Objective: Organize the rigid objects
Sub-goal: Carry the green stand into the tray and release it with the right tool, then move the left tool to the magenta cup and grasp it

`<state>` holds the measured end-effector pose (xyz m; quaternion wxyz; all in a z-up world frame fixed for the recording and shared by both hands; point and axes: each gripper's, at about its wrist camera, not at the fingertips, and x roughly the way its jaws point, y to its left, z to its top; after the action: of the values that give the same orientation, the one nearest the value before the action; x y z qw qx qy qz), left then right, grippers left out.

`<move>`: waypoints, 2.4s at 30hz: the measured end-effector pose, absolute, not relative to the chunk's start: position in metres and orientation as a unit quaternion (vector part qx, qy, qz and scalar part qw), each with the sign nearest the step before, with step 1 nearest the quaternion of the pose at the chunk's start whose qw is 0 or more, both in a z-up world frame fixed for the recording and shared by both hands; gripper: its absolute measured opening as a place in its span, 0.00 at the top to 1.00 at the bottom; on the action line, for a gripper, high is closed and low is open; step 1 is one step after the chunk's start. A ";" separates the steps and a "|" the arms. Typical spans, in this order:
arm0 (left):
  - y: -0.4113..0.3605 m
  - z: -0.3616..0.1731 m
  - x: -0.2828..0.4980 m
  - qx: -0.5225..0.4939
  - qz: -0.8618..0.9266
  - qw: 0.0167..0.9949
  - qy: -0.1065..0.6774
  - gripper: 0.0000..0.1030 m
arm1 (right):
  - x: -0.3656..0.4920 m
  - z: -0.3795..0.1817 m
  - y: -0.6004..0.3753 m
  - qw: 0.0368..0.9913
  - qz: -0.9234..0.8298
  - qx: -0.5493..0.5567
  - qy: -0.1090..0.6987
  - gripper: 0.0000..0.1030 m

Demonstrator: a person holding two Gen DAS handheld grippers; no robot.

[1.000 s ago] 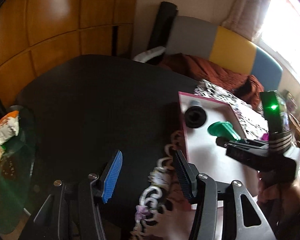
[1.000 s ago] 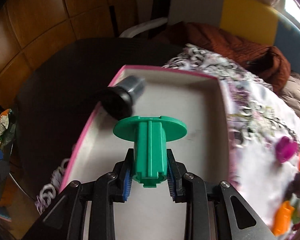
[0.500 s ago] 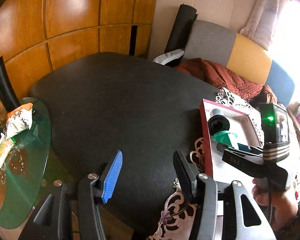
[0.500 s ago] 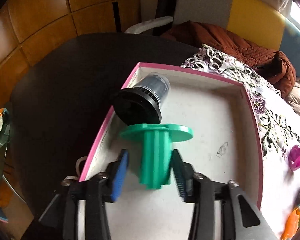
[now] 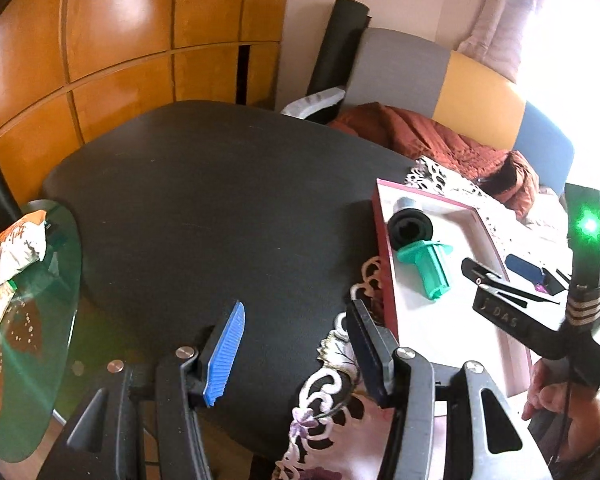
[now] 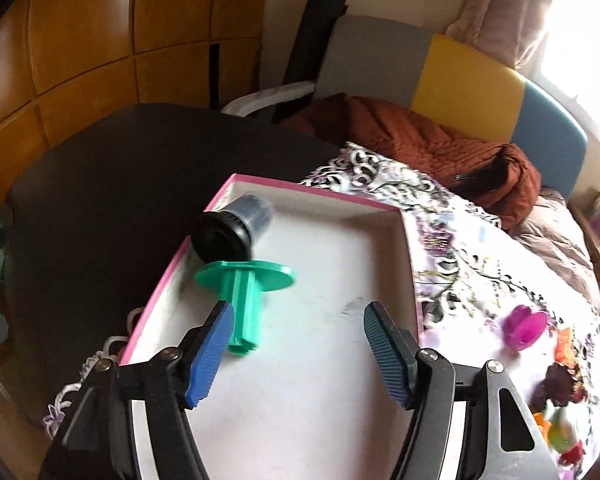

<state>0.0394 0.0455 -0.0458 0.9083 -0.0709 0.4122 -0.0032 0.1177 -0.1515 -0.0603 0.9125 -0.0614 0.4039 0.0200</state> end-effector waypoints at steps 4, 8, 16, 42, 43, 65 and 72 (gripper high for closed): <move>0.035 -0.046 0.038 -0.063 -0.016 0.907 0.416 0.48 | 0.107 -0.054 -0.167 0.916 0.008 -0.059 0.397 0.33; 0.021 -0.045 0.038 -0.051 -0.038 0.905 0.420 0.48 | 0.096 -0.050 -0.187 0.918 -0.004 -0.054 0.393 0.31; -0.026 -0.041 0.035 -0.012 -0.108 0.899 0.424 0.48 | 0.068 -0.038 -0.267 0.919 -0.070 -0.026 0.386 0.26; -0.263 -0.044 0.099 0.064 -0.313 0.818 0.479 0.48 | -0.010 -0.048 -0.533 0.857 -0.299 0.243 0.343 0.18; -0.271 -0.048 0.103 0.064 -0.314 0.814 0.483 0.48 | -0.010 -0.048 -0.533 0.856 -0.298 0.245 0.343 0.18; -0.388 -0.113 0.185 0.056 -0.328 0.789 0.517 0.47 | -0.008 -0.054 -0.543 0.850 -0.277 0.287 0.345 0.16; -0.360 -0.108 0.170 0.055 -0.335 0.801 0.493 0.46 | -0.005 -0.056 -0.541 0.852 -0.260 0.289 0.350 0.16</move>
<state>0.1703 -0.3605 -0.1079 0.8007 0.0553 0.4934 -0.3351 -0.0050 -0.5409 -0.0562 0.8522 0.2893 0.3499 -0.2600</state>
